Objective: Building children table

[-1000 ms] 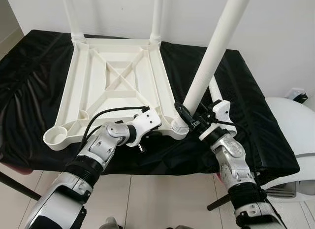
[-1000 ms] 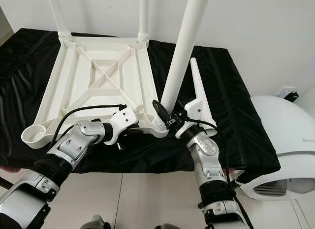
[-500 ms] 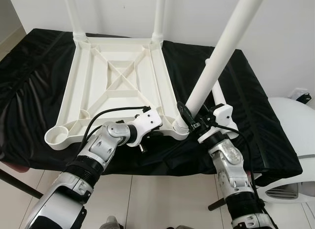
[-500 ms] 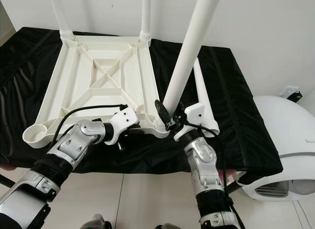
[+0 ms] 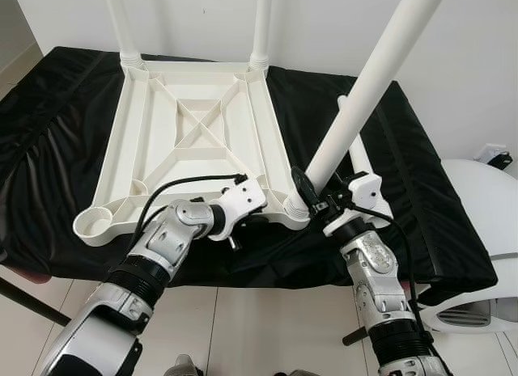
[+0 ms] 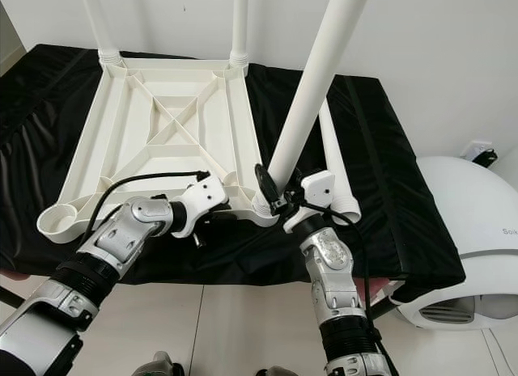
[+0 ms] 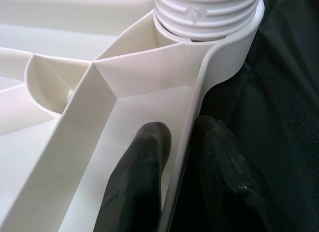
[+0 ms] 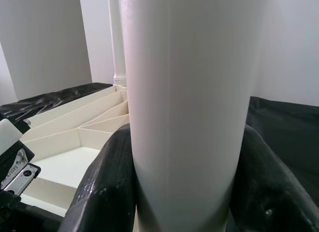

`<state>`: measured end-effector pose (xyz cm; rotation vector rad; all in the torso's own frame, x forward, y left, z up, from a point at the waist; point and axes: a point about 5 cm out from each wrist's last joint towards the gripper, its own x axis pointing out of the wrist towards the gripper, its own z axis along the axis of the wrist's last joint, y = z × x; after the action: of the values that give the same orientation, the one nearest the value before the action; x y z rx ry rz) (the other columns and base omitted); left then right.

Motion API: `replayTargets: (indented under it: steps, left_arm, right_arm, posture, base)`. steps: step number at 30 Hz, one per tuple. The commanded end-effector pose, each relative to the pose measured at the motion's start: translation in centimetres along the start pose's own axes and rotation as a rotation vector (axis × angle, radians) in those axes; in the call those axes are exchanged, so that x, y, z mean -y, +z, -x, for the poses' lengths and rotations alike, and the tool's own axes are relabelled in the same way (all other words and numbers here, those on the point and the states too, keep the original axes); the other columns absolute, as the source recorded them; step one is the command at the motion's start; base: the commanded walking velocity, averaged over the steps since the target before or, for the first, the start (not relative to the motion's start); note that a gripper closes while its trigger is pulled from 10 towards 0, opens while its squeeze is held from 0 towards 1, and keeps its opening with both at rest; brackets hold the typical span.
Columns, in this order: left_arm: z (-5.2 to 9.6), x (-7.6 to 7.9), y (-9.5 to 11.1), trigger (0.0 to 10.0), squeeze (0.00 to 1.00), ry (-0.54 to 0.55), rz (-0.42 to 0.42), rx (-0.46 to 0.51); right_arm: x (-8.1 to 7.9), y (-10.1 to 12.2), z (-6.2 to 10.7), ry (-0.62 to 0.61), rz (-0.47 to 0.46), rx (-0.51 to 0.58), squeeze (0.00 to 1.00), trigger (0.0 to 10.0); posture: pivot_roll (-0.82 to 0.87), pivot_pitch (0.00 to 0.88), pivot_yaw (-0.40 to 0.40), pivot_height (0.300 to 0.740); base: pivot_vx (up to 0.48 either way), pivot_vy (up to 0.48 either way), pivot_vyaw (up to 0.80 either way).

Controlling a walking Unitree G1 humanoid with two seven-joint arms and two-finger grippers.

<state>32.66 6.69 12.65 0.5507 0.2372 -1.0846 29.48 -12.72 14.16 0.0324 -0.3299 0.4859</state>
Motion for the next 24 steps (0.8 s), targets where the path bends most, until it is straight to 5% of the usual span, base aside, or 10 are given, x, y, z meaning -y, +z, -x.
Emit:
replayTargets:
  steps: [1,7,8,9,22,24]
  left_arm:
    - [0.0,0.1,1.8,10.0,0.00,-0.030,-0.061,0.059]
    - [0.0,0.1,1.8,10.0,0.06,-0.037,-0.052,0.063]
    - [0.0,0.0,1.8,10.0,0.78,-0.036,-0.049,0.063]
    - [0.0,0.0,1.8,10.0,1.00,-0.036,-0.041,0.062]
    - [0.0,0.1,1.9,10.0,1.00,-0.046,-0.051,0.062]
    - [0.0,0.0,1.9,10.0,0.91,-0.044,-0.055,0.061]
  right_arm:
    - [-0.4,-3.0,1.4,0.003,-0.036,-0.182,0.00,10.0]
    - [-0.1,-2.6,1.2,-0.006,-0.036,-0.164,0.00,10.0]
    - [-0.1,-2.6,1.2,-0.008,-0.038,-0.162,0.00,10.0]
    - [0.0,-2.5,1.1,-0.009,-0.036,-0.159,0.00,10.0]
    - [0.9,-1.1,0.3,-0.029,-0.053,-0.087,0.00,10.0]
    - [1.2,-0.7,0.0,-0.029,-0.050,-0.074,0.00,10.0]
  posture:
    - [0.01,0.039,-0.038,0.740]
    - [0.01,0.034,-0.036,0.740]
    - [0.01,0.034,-0.035,0.740]
    - [0.01,0.032,-0.034,0.740]
    - [0.00,0.026,-0.033,0.740]
    - [0.01,0.027,-0.034,0.740]
  base:
    - [0.000,0.000,0.00]
    - [0.000,0.000,0.00]
    - [0.000,0.000,0.00]
    - [0.000,0.000,0.00]
    - [0.000,0.000,0.00]
    - [0.000,0.000,0.00]
